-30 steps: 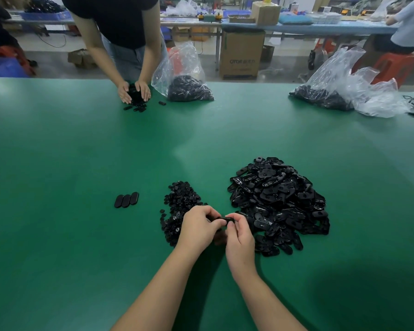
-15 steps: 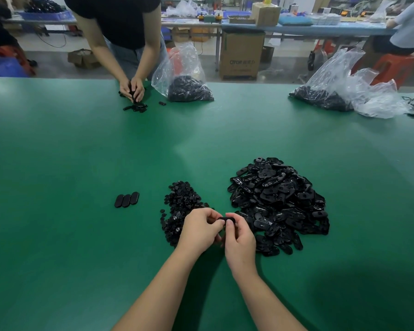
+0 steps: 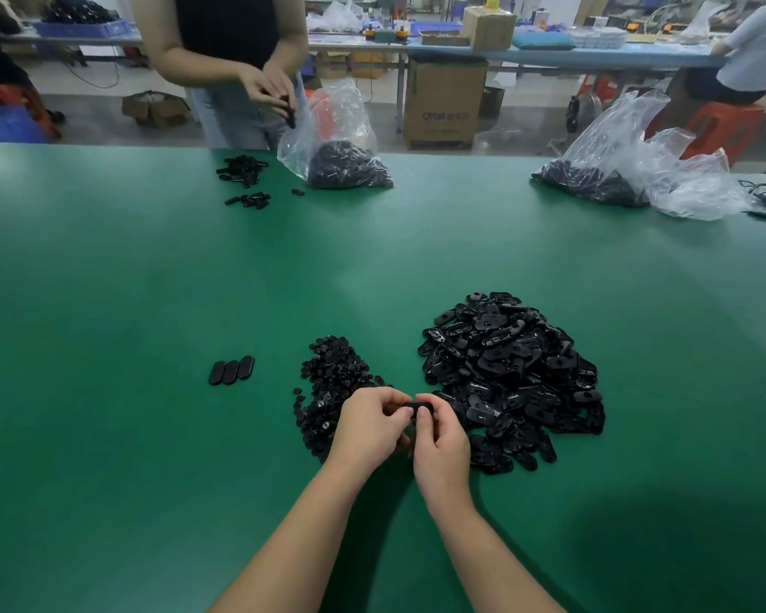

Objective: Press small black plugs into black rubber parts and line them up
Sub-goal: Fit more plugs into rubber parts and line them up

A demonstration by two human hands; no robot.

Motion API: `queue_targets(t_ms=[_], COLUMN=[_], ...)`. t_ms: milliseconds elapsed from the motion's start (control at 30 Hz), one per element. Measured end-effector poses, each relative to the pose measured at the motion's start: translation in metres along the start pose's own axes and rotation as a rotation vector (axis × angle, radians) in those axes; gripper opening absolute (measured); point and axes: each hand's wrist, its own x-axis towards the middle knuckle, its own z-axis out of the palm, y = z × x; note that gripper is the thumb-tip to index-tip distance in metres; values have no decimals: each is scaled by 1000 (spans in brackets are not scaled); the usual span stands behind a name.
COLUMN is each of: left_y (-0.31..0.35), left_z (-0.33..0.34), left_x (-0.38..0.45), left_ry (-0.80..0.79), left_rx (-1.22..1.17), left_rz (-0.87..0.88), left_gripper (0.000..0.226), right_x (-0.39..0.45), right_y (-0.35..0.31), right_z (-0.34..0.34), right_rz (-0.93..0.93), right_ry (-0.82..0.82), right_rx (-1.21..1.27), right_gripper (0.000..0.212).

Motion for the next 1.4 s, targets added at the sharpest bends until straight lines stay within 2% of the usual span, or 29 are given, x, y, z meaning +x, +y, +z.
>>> queue_targets(t_ms=[333, 633, 867, 1100, 1267, 1400], left_y=[0, 5, 6, 2, 1, -4], left_z=[5, 14, 13, 12, 13, 11], left_x=[-1, -6, -4, -1, 1, 1], left_ry=[70, 147, 132, 104, 91, 70], left_rx=[42, 116, 119, 167, 208, 261], left_rz=[-14, 26, 46, 114, 137, 204], left_gripper=[13, 7, 7, 9, 14, 24], right_x=[1, 3, 4, 4, 5, 5], right_y=[3, 6, 8, 8, 9, 7], right_z=[-1, -1, -2, -2, -2, -2], right_rz=[-19, -25, -29, -64, -54, -47], right_ry=[-12, 1, 0, 16, 28, 26], right_rx=[4, 25, 40, 35, 32, 35], right_gripper=[18, 27, 19, 22, 17, 21])
